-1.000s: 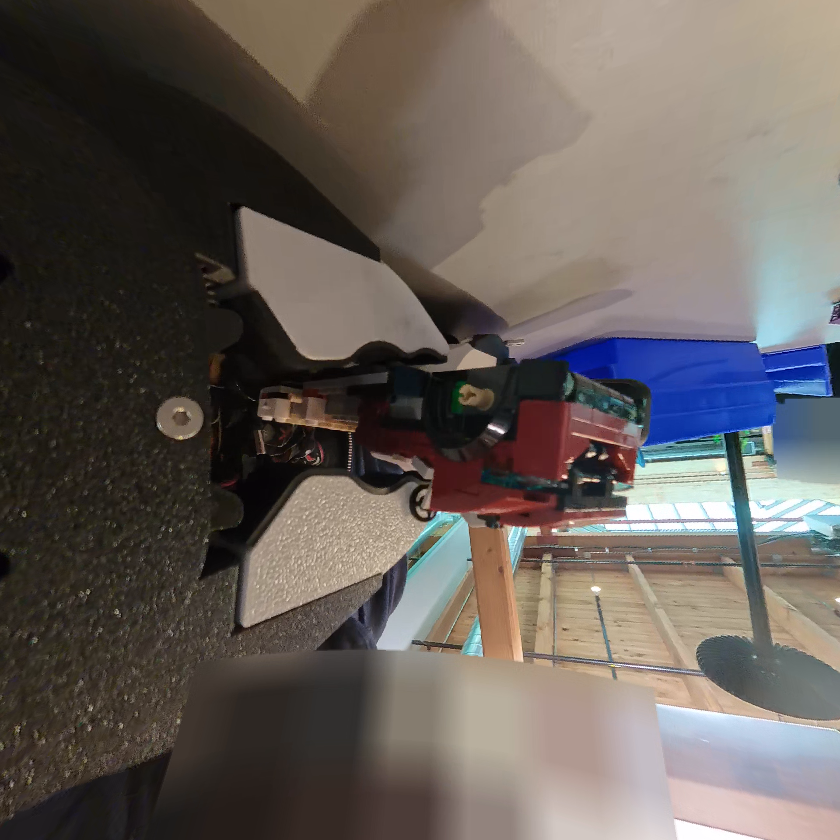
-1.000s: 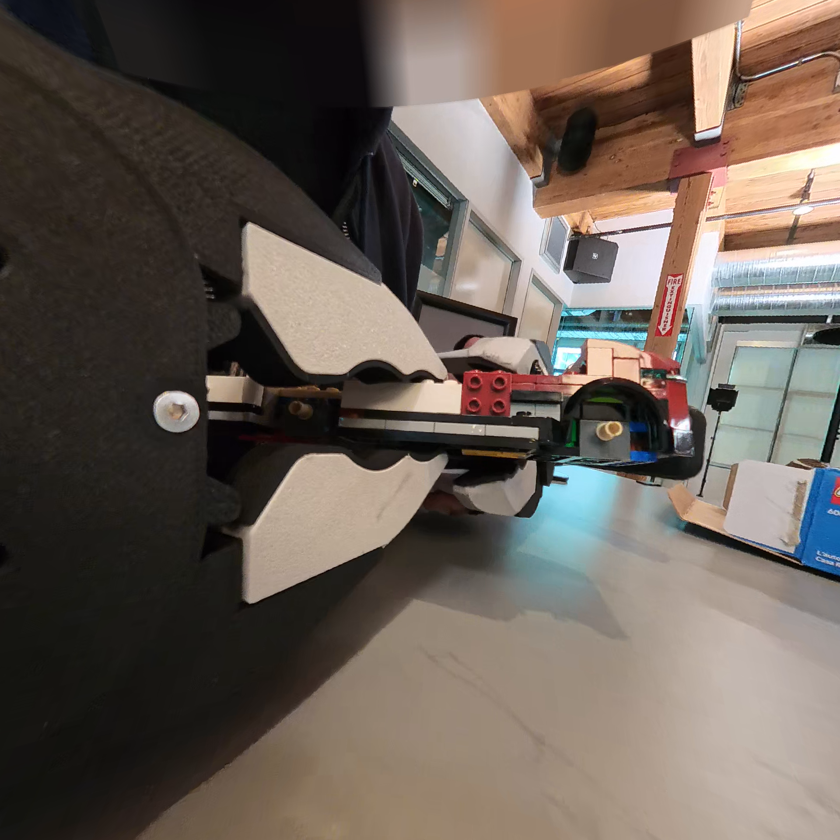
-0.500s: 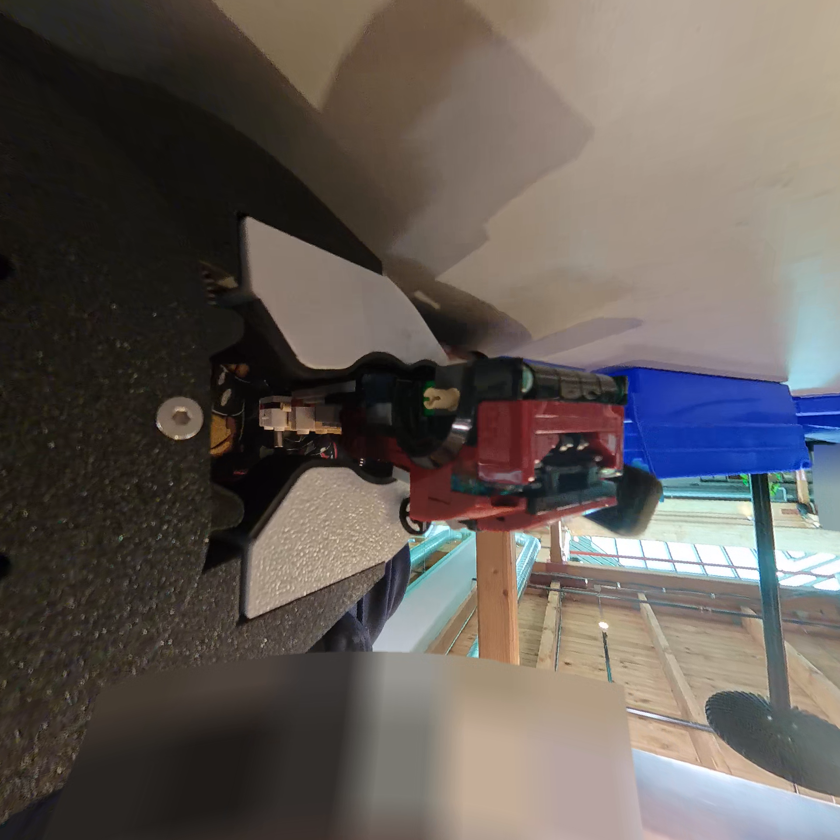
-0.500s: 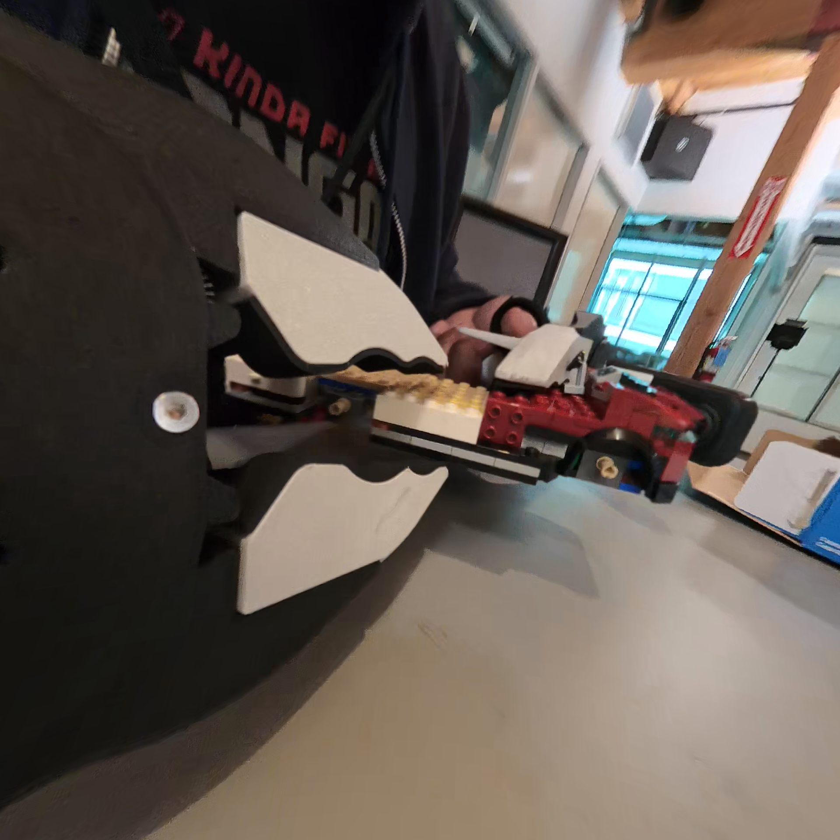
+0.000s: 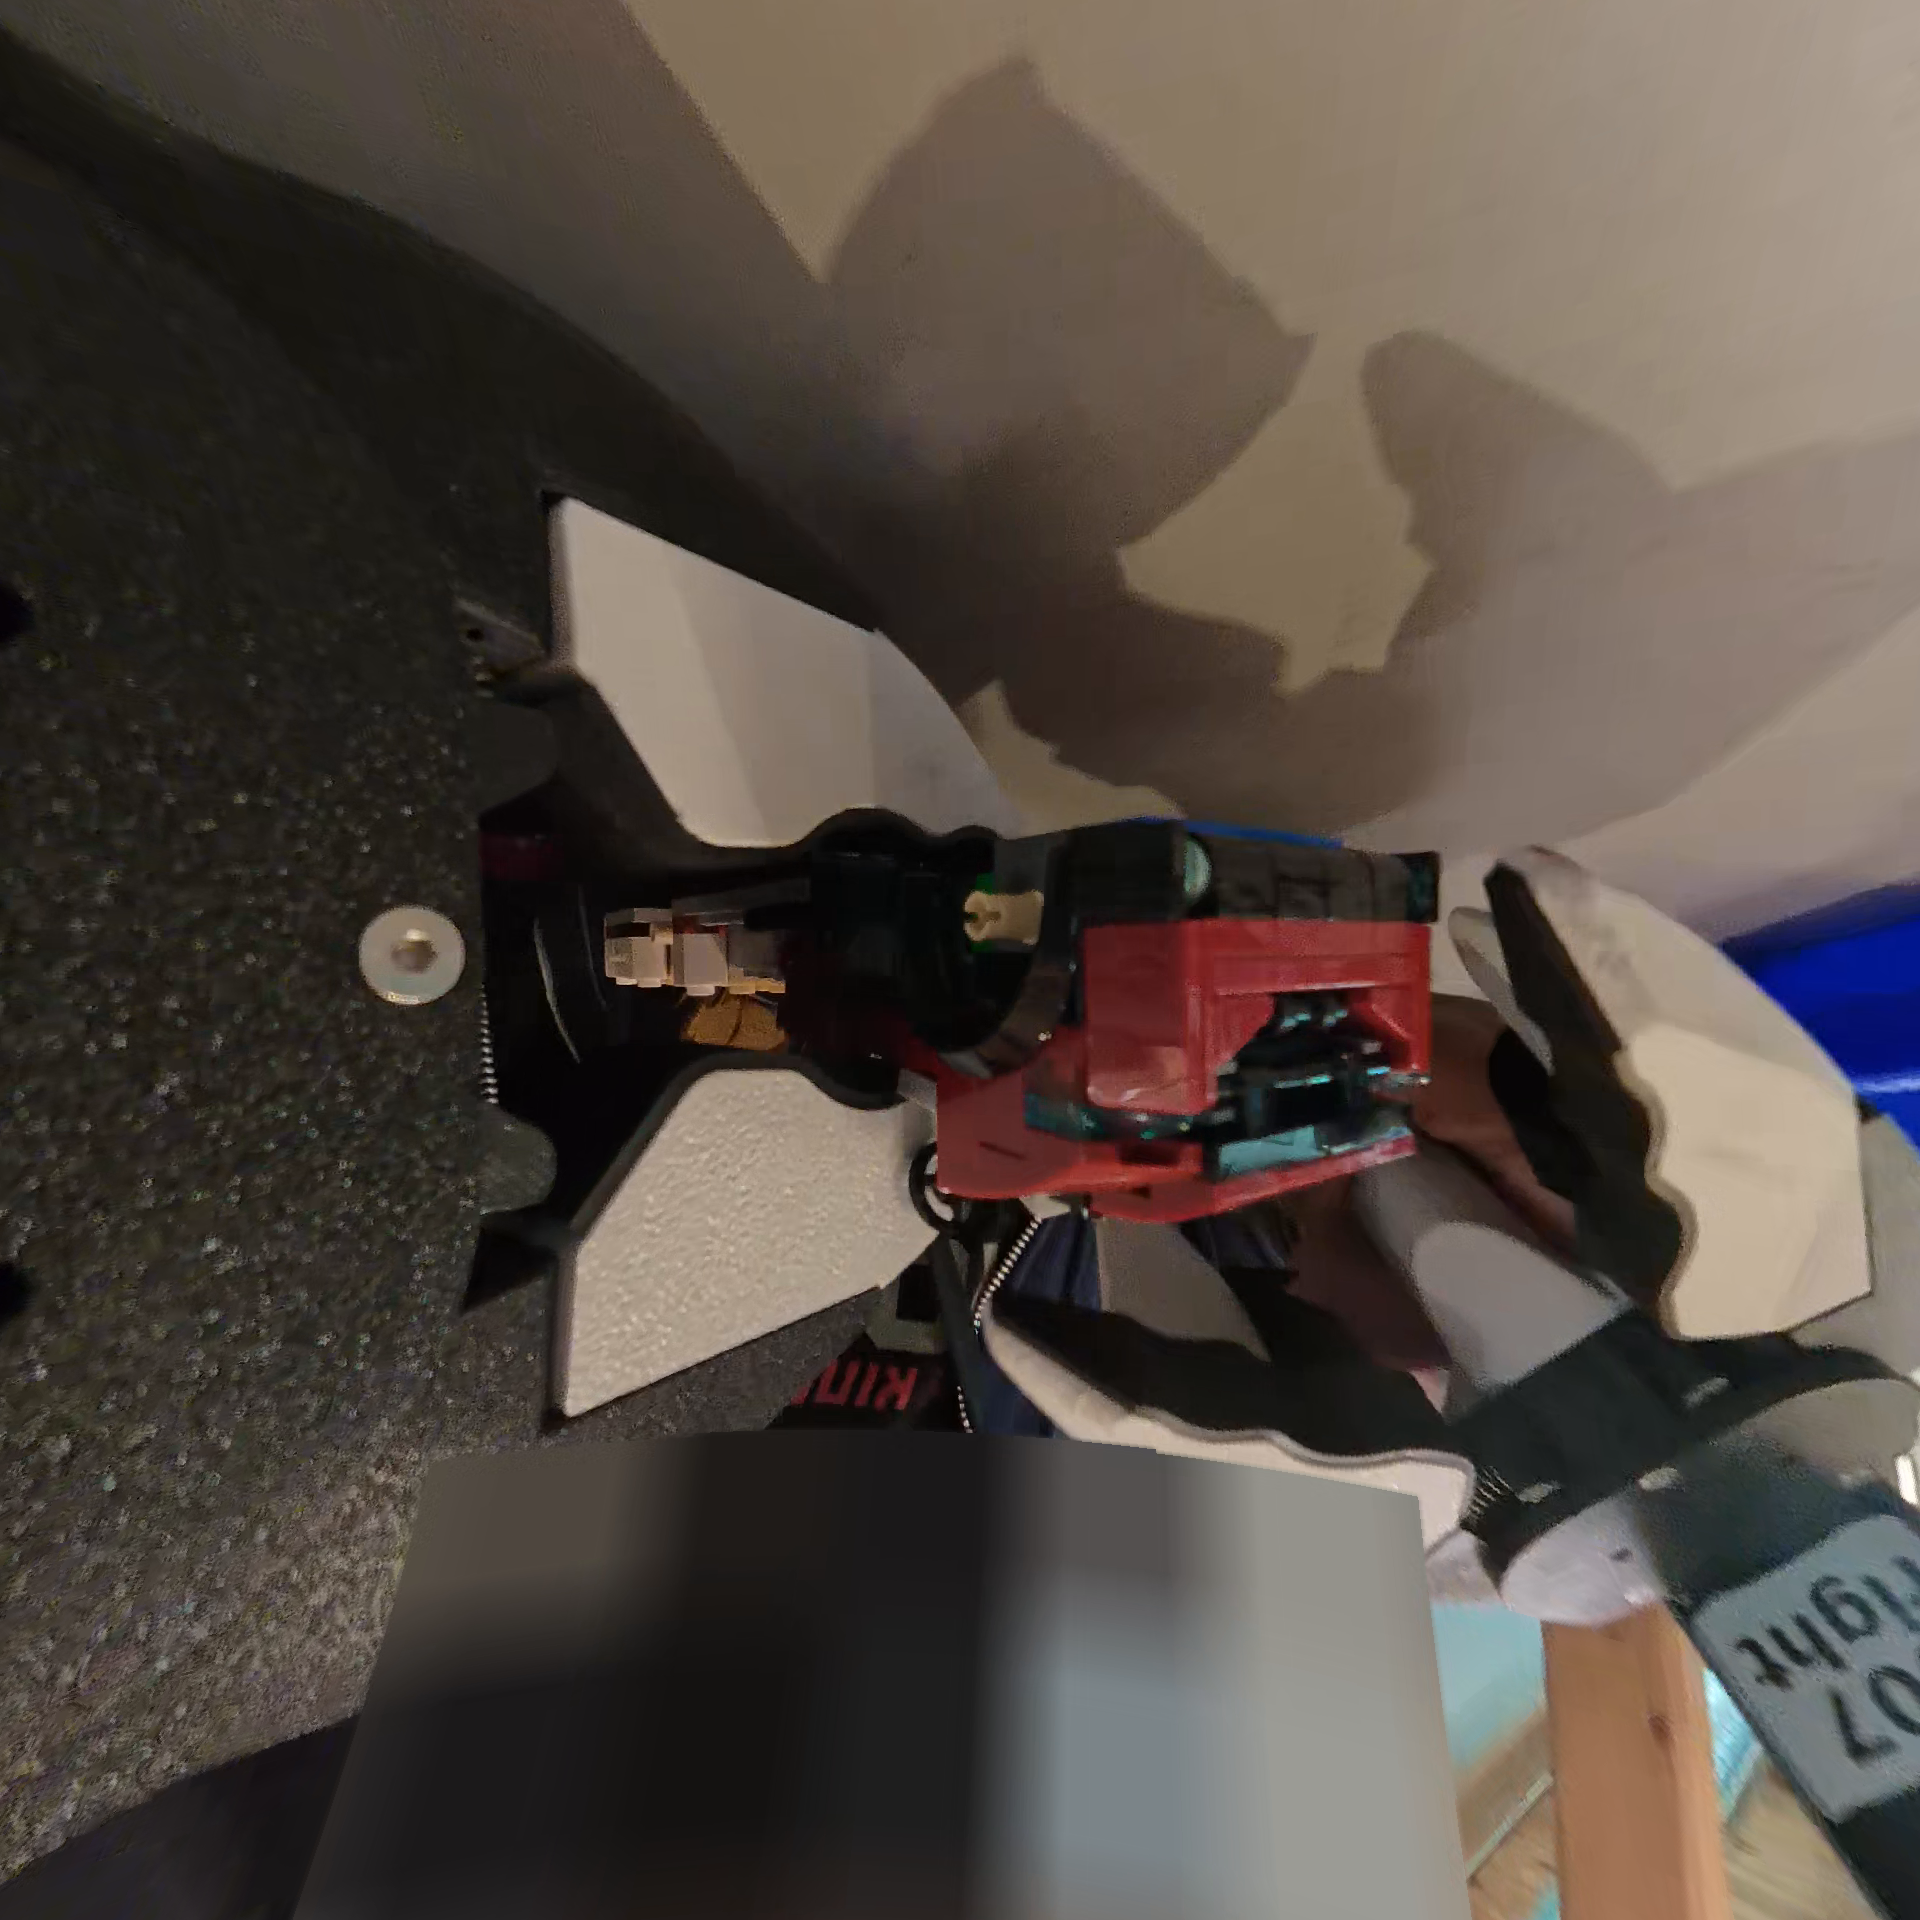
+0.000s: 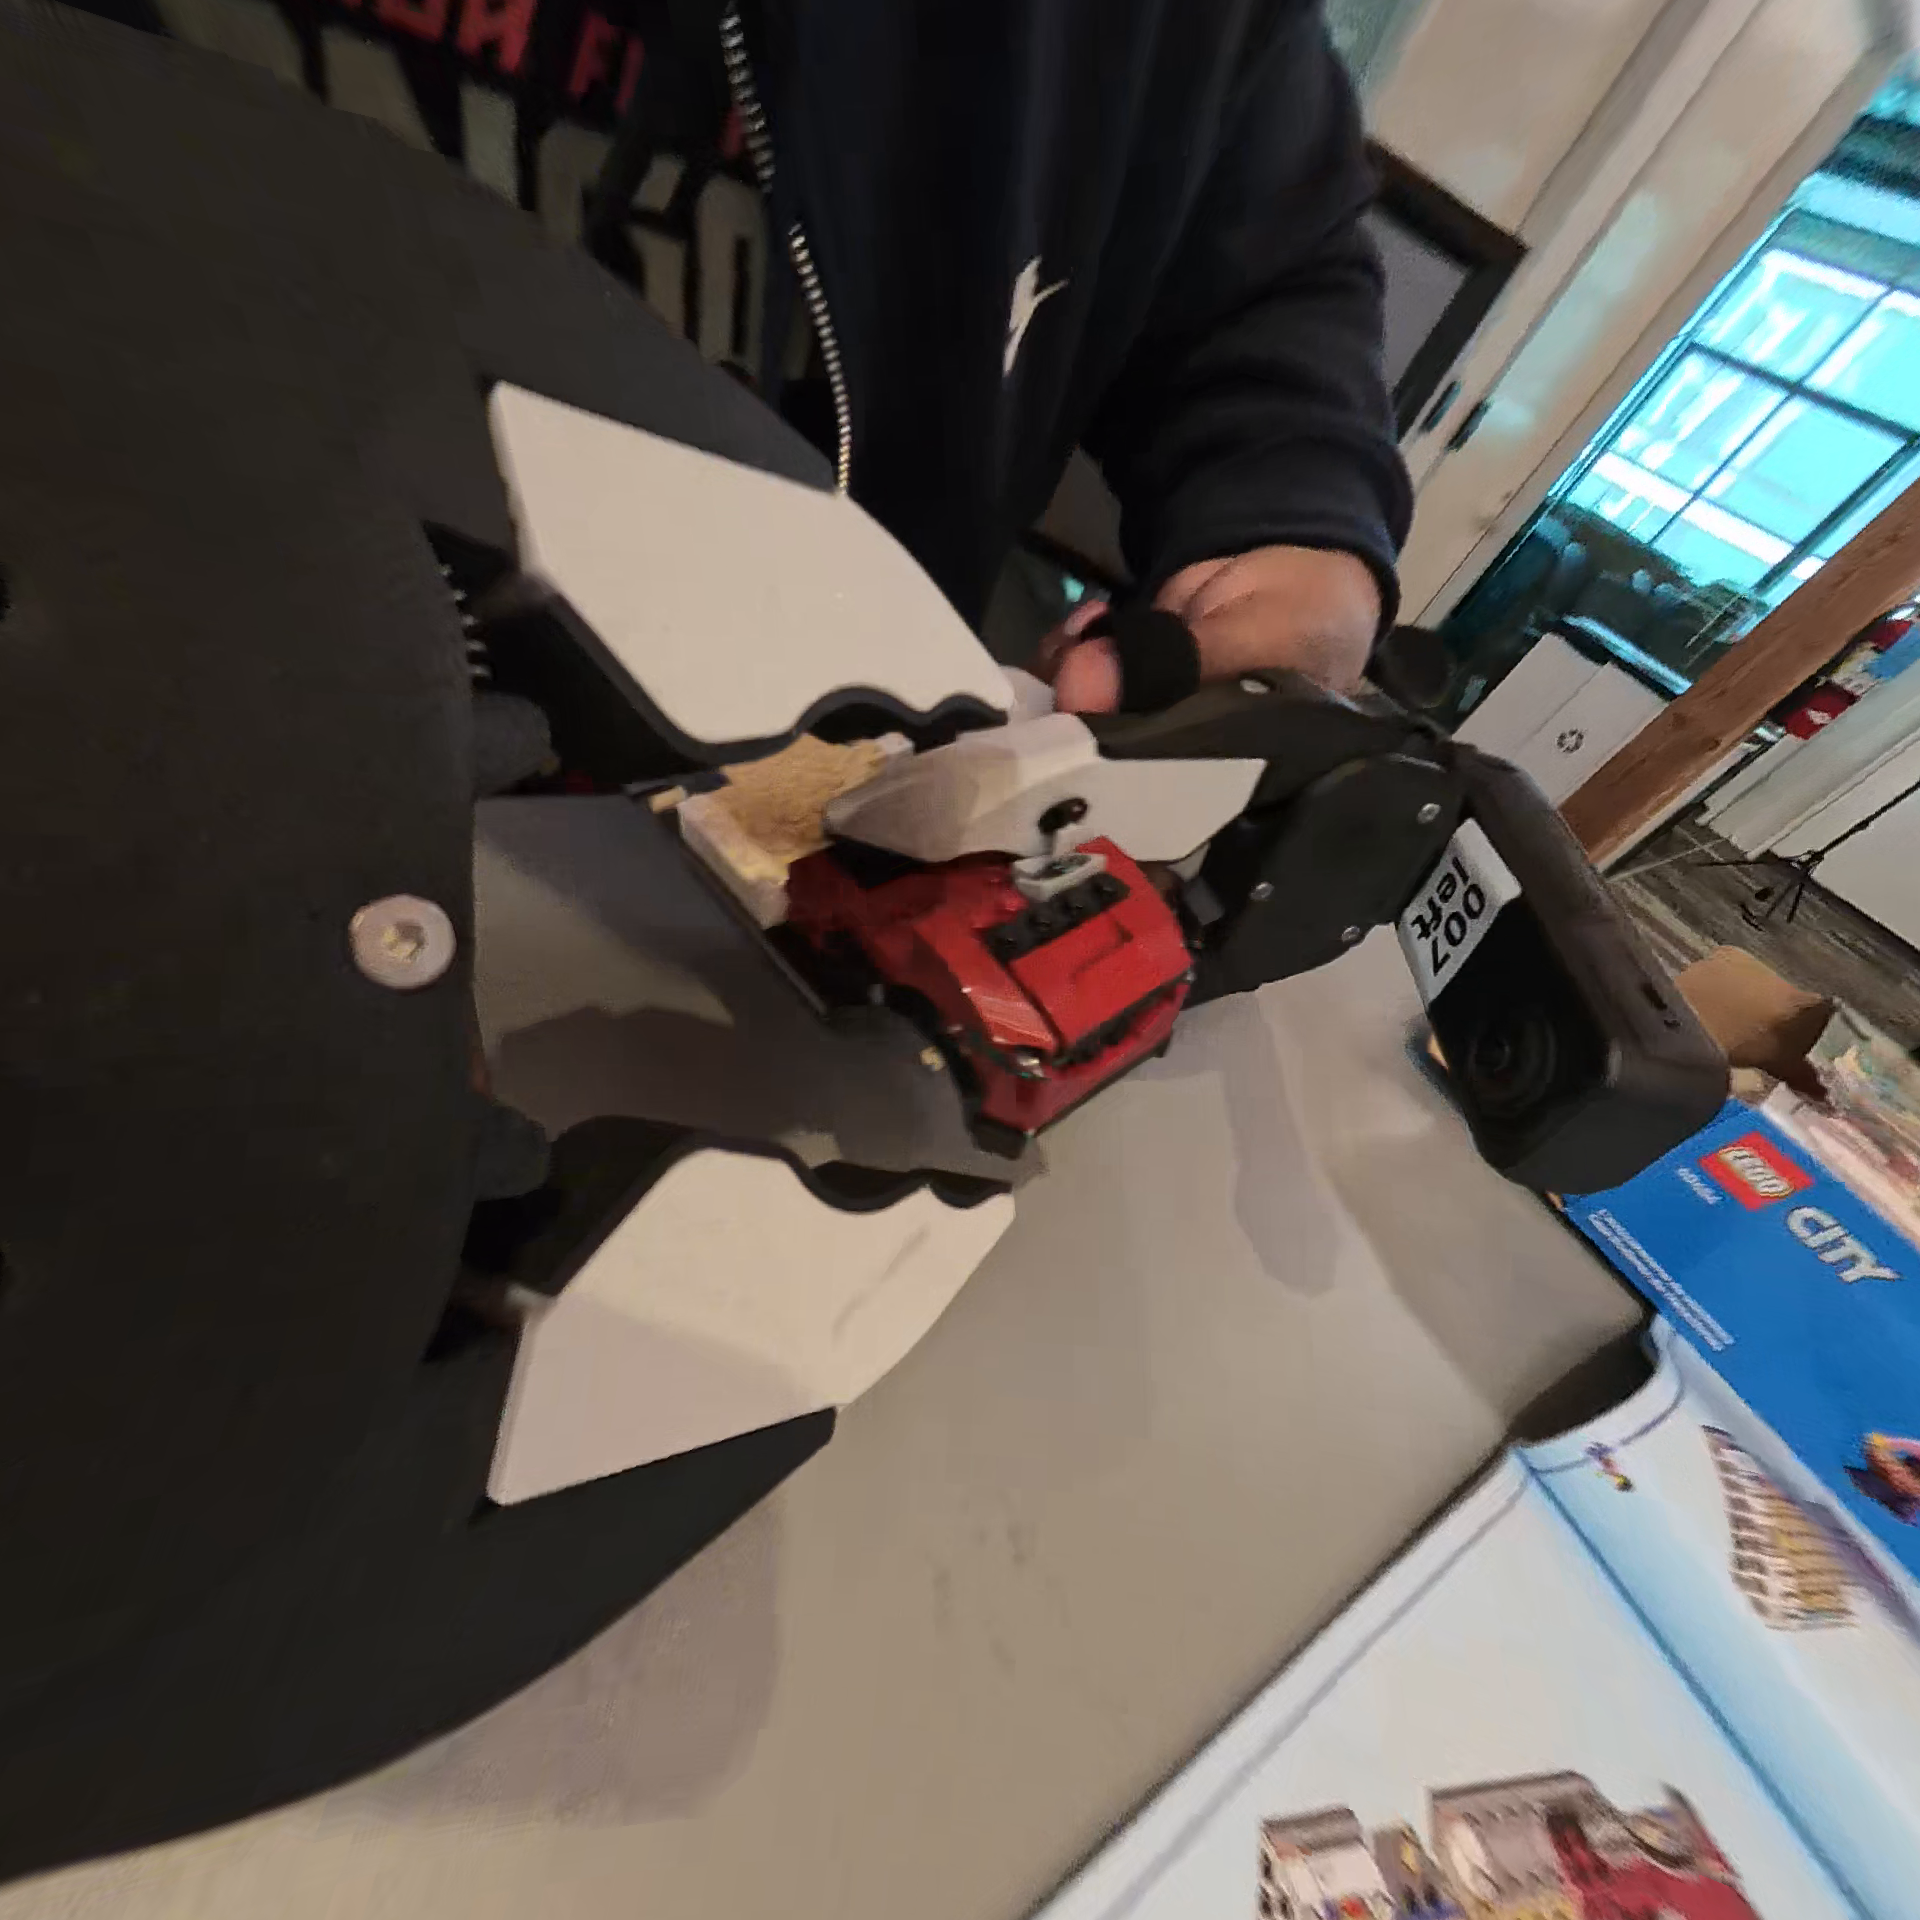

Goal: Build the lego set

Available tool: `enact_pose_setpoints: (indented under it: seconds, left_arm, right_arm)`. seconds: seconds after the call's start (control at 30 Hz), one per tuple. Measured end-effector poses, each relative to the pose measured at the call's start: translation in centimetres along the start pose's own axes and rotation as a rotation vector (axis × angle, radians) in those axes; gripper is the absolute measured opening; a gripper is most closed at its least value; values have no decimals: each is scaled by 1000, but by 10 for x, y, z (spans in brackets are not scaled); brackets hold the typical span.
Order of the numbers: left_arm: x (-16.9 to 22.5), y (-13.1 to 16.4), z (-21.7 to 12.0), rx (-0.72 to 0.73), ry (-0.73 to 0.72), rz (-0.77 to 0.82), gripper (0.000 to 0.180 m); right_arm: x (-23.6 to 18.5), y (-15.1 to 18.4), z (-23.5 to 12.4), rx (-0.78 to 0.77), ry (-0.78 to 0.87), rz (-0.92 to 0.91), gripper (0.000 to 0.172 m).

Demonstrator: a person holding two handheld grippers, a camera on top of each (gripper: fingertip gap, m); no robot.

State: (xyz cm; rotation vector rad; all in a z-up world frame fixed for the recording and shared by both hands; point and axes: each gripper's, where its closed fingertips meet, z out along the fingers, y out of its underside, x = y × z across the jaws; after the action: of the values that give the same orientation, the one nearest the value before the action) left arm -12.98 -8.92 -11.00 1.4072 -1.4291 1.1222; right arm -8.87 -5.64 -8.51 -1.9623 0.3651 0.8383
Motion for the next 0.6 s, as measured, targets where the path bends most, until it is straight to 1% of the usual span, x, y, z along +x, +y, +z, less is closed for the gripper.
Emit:
enact_pose_setpoints:
  seconds: [0.07, 0.13, 0.3, 0.37, 0.4, 0.6]
  left_arm:
    - [-4, 2, 3, -37, -18, -2, 35]
    - [-5, 3, 7, -64, -21, -7, 35]
    - [-10, 4, 12, -96, -32, 2, 35]
    - [-10, 5, 14, -100, -31, 8, 35]
    - [-11, 5, 15, -101, -35, 11, 36]
    - [-15, 6, 16, -91, -26, 3, 36]
  right_arm:
    - [5, 2, 6, -1, -11, 78, 84]
    - [9, 5, 10, -4, -9, 111, 87]
    - [12, 13, 13, -23, -14, 125, 86]
    - [18, 14, 11, -28, 3, 130, 80]
    - [19, 16, 11, -36, -3, 137, 82]
    - [21, 20, 9, -58, 12, 112, 77]
